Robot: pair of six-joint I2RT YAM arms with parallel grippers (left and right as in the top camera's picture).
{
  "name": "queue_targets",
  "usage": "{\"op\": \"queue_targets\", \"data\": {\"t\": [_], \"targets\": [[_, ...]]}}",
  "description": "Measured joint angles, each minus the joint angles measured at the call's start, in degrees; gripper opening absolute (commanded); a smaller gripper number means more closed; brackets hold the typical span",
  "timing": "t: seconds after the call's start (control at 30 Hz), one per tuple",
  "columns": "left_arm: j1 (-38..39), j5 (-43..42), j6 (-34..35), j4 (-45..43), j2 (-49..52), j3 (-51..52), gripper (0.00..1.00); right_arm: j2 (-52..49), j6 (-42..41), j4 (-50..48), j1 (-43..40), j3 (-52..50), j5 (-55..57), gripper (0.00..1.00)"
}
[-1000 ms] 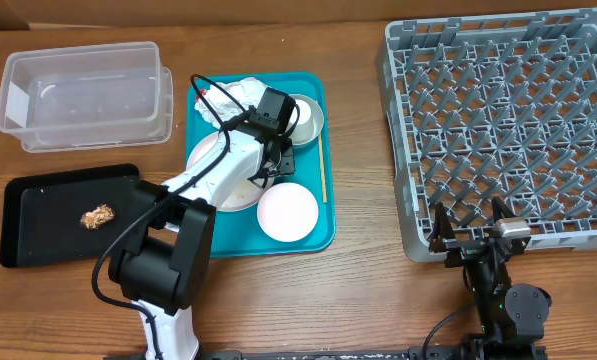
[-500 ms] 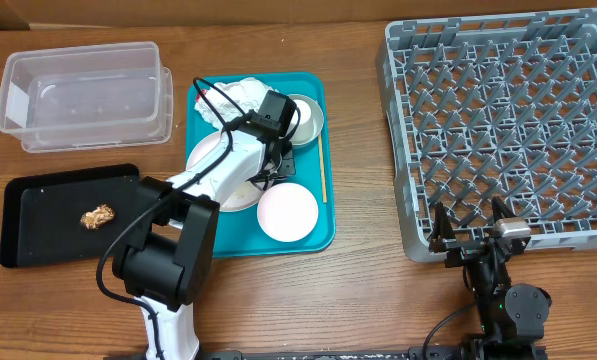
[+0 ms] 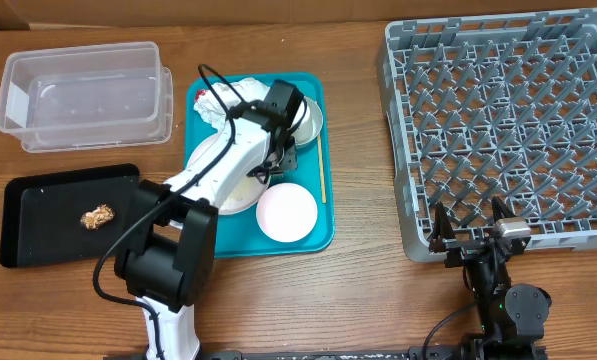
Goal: Sort waste into correct bins and load items into the dishwasher
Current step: 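Reach the left gripper to the pink plate's rim and grasp it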
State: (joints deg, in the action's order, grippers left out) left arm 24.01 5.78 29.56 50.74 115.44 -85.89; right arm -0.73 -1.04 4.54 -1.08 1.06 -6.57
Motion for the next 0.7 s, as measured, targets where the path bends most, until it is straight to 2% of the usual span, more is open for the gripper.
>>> {"op": "queue_targets", "data": {"t": [0.5,0.7], "targets": [[-0.1,2.0,-0.1,9.7,0.2,-7.6,0.04,0.0,0.0,0.0,0.0,0.0,0.0,1.0],[-0.1,2.2,-0.1,10.8,0.3,-9.1,0.04,0.0,0.0,0.0,0.0,0.0,0.0,1.0]]}}
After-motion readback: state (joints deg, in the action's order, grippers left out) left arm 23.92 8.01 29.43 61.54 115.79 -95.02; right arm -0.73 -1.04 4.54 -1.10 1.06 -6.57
